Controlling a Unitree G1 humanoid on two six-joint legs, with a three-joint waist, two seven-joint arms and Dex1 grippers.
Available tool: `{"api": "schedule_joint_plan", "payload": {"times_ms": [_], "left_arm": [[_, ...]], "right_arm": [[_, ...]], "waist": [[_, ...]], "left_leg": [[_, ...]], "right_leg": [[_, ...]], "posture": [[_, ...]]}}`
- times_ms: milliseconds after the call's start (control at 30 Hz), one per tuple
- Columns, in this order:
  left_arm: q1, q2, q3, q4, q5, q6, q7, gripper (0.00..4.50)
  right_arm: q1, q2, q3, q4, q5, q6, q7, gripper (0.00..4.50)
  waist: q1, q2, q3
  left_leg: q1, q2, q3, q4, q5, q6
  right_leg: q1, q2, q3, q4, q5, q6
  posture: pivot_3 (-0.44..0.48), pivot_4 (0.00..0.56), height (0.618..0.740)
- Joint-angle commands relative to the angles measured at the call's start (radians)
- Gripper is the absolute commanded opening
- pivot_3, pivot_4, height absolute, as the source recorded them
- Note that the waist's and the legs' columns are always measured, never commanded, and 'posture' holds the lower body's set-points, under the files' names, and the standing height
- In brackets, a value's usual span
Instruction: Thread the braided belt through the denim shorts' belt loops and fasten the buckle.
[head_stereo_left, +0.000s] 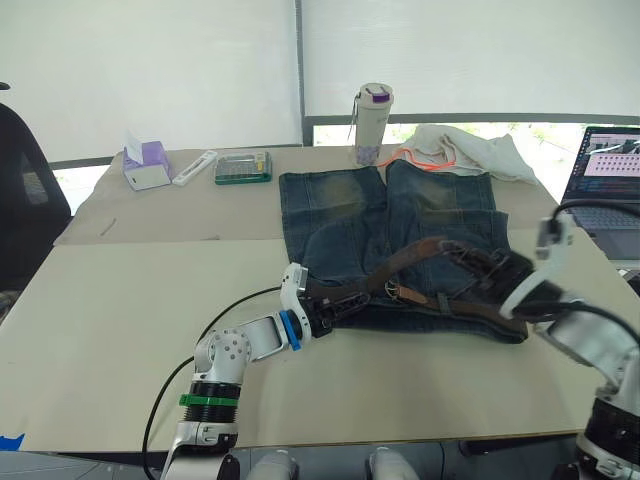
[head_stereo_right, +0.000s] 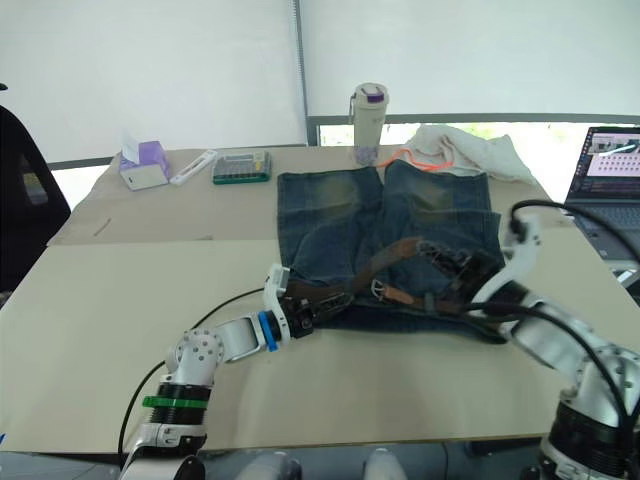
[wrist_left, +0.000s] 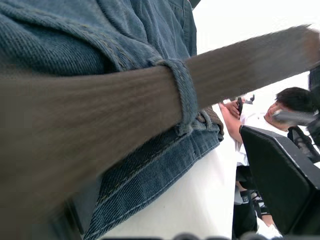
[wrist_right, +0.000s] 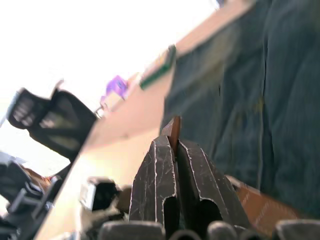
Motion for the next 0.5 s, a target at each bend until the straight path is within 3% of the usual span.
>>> {"api": "schedule_joint_plan", "payload": {"times_ms": [33, 133, 267, 500], "left_arm": [[0.057, 0.071, -0.043, 0.007, 0.071, 0.008, -0.030, 4.46], [0.074, 0.124, -0.046, -0.044, 0.048, -0.002, -0.113, 4.46], [0.095, 0.210, 0.013, -0.102, -0.010, -0.032, -0.241, 4.46], [0.155, 0.252, 0.152, -0.232, -0.288, 0.071, -0.352, 4.46]], "right_arm": [[-0.055, -0.055, -0.071, 0.029, 0.205, -0.138, -0.054, 0.00], [-0.072, -0.055, -0.065, 0.036, 0.324, -0.207, -0.095, 0.00], [-0.103, 0.055, -0.040, -0.012, 0.337, -0.243, -0.107, 0.00], [-0.137, 0.215, 0.012, -0.078, 0.337, -0.321, -0.168, 0.00]], "waist": [[-0.006, 0.000, 0.000], [-0.015, 0.000, 0.000], [-0.018, 0.003, 0.002], [-0.009, 0.010, 0.006]], "left_leg": [[0.000, 0.000, 0.000, 0.000, 0.000, 0.000], [-0.005, 0.003, 0.001, -0.002, 0.000, 0.000], [-0.007, 0.007, 0.001, -0.002, 0.000, 0.000], [-0.008, 0.016, 0.000, -0.001, 0.000, 0.001]], "right_leg": [[0.000, 0.000, 0.000, 0.000, 0.000, 0.000], [0.000, 0.002, 0.001, -0.001, 0.000, -0.001], [-0.002, 0.007, 0.002, -0.001, 0.001, -0.003], [-0.008, 0.013, 0.000, -0.004, 0.007, -0.012]], "posture": [[0.000, 0.150, 0.740], [0.000, 0.150, 0.740], [0.000, 0.150, 0.740], [0.000, 0.150, 0.740]]}}
